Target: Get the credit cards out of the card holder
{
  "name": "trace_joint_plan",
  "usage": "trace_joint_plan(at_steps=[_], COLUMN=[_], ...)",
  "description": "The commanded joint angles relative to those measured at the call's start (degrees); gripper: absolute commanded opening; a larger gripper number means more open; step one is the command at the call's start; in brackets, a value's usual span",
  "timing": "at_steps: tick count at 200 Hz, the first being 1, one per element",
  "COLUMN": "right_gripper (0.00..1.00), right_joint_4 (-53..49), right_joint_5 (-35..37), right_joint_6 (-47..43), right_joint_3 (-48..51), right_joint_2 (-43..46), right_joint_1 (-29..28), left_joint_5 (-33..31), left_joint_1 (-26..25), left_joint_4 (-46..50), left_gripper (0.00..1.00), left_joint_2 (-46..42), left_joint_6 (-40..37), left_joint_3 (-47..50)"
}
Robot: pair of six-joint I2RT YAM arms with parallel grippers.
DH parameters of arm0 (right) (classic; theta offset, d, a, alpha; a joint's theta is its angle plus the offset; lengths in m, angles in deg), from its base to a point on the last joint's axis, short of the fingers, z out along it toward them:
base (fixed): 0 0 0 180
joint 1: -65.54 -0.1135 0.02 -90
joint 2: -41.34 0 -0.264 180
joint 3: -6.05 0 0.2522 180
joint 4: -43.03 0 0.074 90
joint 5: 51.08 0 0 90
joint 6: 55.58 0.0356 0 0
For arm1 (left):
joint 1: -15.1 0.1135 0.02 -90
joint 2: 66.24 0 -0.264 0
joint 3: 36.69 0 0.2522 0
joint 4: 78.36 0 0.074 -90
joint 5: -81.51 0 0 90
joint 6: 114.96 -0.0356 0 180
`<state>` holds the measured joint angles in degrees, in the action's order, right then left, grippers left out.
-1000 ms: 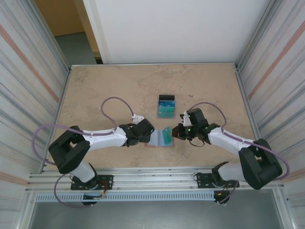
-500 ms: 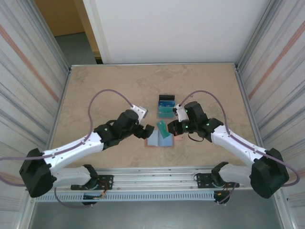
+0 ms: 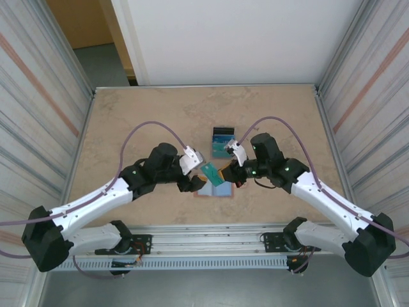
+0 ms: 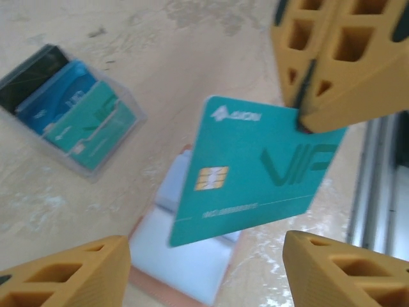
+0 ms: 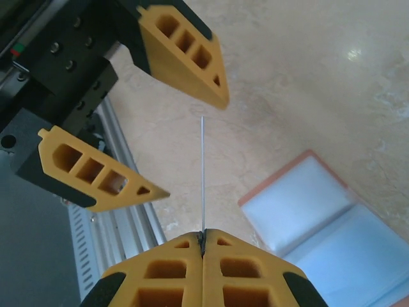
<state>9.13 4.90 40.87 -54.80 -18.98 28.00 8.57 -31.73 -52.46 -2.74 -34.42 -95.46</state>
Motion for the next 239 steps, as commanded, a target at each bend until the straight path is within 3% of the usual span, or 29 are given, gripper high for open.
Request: trace_joint_plan(at_steps=[1,64,101,126,144,158,172,208,239], right_gripper=[0.0,0.0,0.0,0.0,0.15,0.43,0.57,0.79,0.84], right_joint_4=[-3.35,-4.73,-4.52,-4.3,-3.78,-3.1,-1.63,6.33,13.81], right_joint_5=[-3.34,-5.08,-5.03,-4.46,-2.21,-0.01,0.16,-1.8,-0.87], right_joint_6=[-4.9,-7.11,-7.26,-6.96,-6.11,-4.93,-3.34,3.66,8.58], right_joint_3=[-2.28,-4.66,-5.54,-5.95,-6.0,-5.59,-4.62,0.48,5.47], right_joint_2=[0.66,-1.57,-2.79,-3.02,-2.68,-1.73,-0.35,5.98,10.28], right_joint_1=[-0.88,-1.35,-1.75,-1.77,-1.68,-1.05,0.44,4.59,5.13], left_joint_5=[7.07,12.99,13.88,14.76,14.48,13.39,11.7,9.13,8.51], left_joint_1=[0.25,0.25,0.25,0.25,0.25,0.25,0.32,0.33,0.33], left_joint_4=[0.77,2.66,1.97,1.74,0.84,-0.51,-2.6,-10.27,-16.05], left_gripper=[0.61,0.31,0.0,0.0,0.0,0.0,0.0,0.0,0.0], left_joint_2=[0.47,3.62,4.82,5.1,4.48,3.2,1.16,-5.98,-12.56], left_joint_6=[-2.99,-4.12,-3.18,-2.31,-0.98,0.41,2.48,10.19,14.32], left_joint_3=[-2.23,-4.28,-4.47,-4.47,-3.67,-2.43,-0.55,5.37,10.42])
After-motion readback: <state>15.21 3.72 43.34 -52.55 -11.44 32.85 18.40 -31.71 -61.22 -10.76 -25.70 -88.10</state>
